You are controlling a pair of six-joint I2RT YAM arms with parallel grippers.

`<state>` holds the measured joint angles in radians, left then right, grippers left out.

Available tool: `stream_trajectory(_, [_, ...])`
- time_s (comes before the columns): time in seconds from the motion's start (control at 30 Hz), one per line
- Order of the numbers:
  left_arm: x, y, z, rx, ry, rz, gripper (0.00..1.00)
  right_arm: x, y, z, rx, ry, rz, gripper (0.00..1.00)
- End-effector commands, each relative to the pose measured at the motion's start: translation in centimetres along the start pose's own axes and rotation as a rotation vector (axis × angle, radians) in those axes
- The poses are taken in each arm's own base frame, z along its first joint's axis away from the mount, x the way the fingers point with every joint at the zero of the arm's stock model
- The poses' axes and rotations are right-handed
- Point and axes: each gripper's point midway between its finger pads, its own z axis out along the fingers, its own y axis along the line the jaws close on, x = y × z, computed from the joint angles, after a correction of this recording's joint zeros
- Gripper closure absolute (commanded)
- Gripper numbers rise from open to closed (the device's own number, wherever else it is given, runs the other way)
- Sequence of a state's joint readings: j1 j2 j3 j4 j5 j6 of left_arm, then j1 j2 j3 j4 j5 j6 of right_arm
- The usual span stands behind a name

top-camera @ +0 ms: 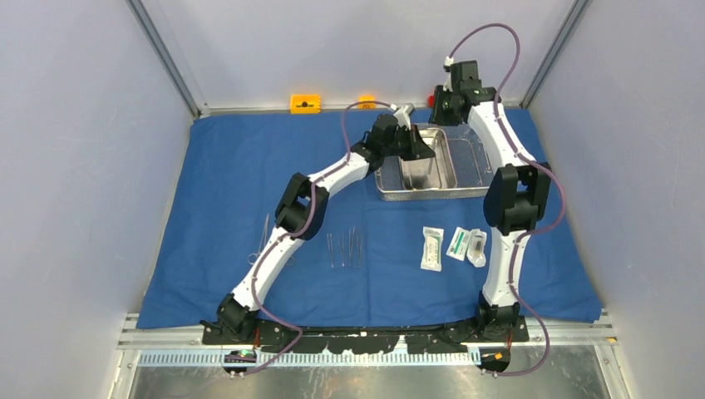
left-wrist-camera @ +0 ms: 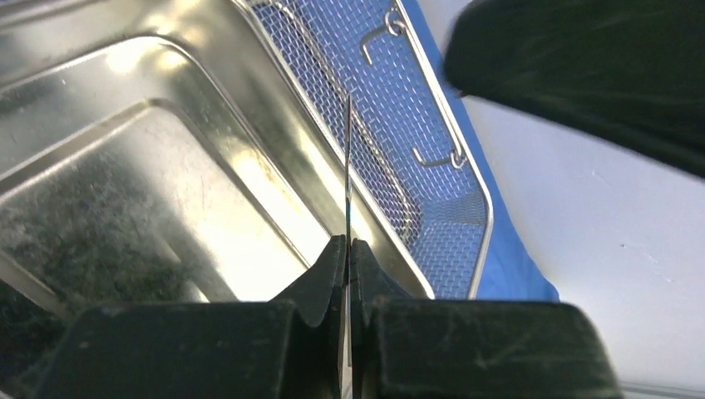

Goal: Open and lay out the surgical kit
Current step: Place the medical item in the surgical kit.

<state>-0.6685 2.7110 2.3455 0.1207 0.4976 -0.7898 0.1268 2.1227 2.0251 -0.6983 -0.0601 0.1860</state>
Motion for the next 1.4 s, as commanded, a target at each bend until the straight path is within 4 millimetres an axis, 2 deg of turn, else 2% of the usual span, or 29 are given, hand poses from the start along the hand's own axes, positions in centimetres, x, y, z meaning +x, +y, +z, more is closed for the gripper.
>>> stream_trajectory(0.0, [-5.5, -8.5, -3.5, 0.082, -0.069, 0.042, 1.00, -5.9, 1.9, -7.9, -0.058, -0.182, -0.014, 0.63])
stream_trajectory(0.07, [-5.8, -9.3, -4.5, 0.066, -0.066, 0.030, 1.00, -6.8, 2.0, -10.0, -0.067, -0.217, -0.013, 0.59])
stream_trajectory(0.17, [-6.4, -11.7, -6.5, 0.064, -0.069, 0.025, 1.00, -7.7, 2.0, -13.1, -0.076, -0.267, -0.014, 0.55])
stream_trajectory(0.3, [-5.7, -13.2, -9.0, 0.008, -0.053, -0.007, 1.00, -7.4, 1.9, -15.8, -0.080, -0.295, -0.023, 0.49])
stream_trajectory(0.4, [-3.4, -13.0, -11.4, -0.039, -0.003, -0.096, 1.00, -6.3, 1.8, -16.7, -0.086, -0.304, -0.014, 0.47])
stream_trajectory(0.53, [0.9, -12.7, -14.7, -0.070, 0.078, -0.205, 1.00, -4.8, 2.1, -17.5, -0.133, -0.326, -0.038, 0.42])
stream_trajectory(0.6, [3.1, -13.2, -16.4, -0.060, 0.129, -0.218, 1.00, -4.1, 2.5, -18.0, -0.162, -0.323, -0.063, 0.38])
stream_trajectory(0.67, [4.3, -14.1, -17.8, -0.015, 0.134, -0.197, 1.00, -3.3, 3.0, -18.6, -0.198, -0.301, -0.084, 0.35])
stream_trajectory(0.83, [7.9, -13.7, -21.1, 0.005, 0.128, -0.217, 1.00, -1.1, 3.3, -19.0, -0.233, -0.284, -0.103, 0.34])
stream_trajectory(0.97, [11.3, -12.3, -21.6, -0.020, 0.101, -0.353, 1.00, 0.7, 3.3, -19.0, -0.254, -0.275, -0.094, 0.34])
stream_trajectory(1.2, [16.6, -11.8, -19.8, -0.091, 0.190, -0.451, 1.00, 2.1, 2.7, -19.3, -0.228, -0.279, -0.107, 0.33])
stream_trajectory(1.27, [17.6, -11.5, -19.5, -0.107, 0.196, -0.487, 1.00, 2.3, 2.5, -19.5, -0.224, -0.282, -0.111, 0.33])
stream_trajectory(1.37, [18.2, -10.8, -19.3, -0.138, 0.199, -0.504, 1.00, 2.7, 2.3, -19.8, -0.216, -0.288, -0.120, 0.33])
